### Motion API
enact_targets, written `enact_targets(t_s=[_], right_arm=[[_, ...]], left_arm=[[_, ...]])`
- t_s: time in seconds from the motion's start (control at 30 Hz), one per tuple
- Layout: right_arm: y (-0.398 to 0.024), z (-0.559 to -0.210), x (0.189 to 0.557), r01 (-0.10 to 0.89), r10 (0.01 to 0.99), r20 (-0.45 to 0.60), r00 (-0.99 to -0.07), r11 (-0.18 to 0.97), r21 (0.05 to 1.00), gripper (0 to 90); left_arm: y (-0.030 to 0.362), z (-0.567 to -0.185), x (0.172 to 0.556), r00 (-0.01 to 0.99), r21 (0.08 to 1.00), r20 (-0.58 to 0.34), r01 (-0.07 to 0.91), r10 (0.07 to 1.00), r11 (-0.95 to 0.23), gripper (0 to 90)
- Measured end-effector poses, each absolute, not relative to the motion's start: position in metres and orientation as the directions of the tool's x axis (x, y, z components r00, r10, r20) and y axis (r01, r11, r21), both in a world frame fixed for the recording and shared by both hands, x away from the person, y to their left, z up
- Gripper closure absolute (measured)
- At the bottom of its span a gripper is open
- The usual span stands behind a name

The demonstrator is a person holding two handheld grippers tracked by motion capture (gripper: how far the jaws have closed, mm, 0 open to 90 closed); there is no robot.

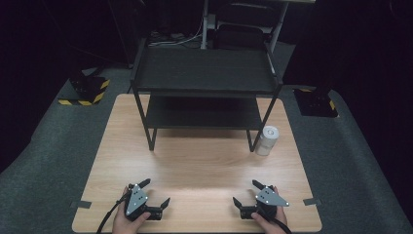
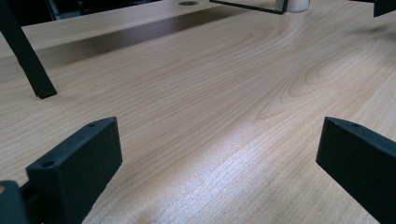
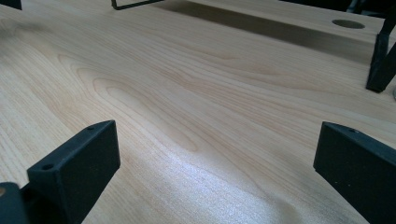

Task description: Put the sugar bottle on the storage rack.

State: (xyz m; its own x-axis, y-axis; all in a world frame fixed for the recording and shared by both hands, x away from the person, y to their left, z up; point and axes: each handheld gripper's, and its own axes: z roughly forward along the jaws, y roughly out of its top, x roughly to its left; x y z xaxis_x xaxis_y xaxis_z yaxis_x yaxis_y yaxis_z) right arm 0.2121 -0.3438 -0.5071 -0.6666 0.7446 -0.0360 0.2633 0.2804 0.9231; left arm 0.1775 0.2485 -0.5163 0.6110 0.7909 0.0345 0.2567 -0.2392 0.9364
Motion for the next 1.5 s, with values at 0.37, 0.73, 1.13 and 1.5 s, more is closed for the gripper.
enact_targets(t_s=[0.37,0.73,1.13,1.5], right_arm=[[-0.343,-0.507,0.21,0.255,0.745,-0.051,-0.665,0.29,0.922,0.0],[-0.342,-0.509,0.209,0.261,0.761,-0.039,-0.647,0.269,0.927,0.0],[-0.342,-0.489,0.202,0.205,0.773,-0.034,-0.633,0.211,0.956,0.0],[-0.343,-0.467,0.201,0.151,0.802,-0.035,-0.596,0.155,0.976,0.0]], left_arm=[[0.248,-0.517,0.176,0.611,0.938,0.04,0.249,0.791,-0.24,0.5],[0.248,-0.517,0.176,0.609,0.938,0.037,0.252,0.792,-0.237,0.5],[0.249,-0.518,0.175,0.605,0.941,0.035,0.249,0.795,-0.231,0.5],[0.249,-0.518,0.175,0.604,0.942,0.031,0.249,0.797,-0.226,0.5]])
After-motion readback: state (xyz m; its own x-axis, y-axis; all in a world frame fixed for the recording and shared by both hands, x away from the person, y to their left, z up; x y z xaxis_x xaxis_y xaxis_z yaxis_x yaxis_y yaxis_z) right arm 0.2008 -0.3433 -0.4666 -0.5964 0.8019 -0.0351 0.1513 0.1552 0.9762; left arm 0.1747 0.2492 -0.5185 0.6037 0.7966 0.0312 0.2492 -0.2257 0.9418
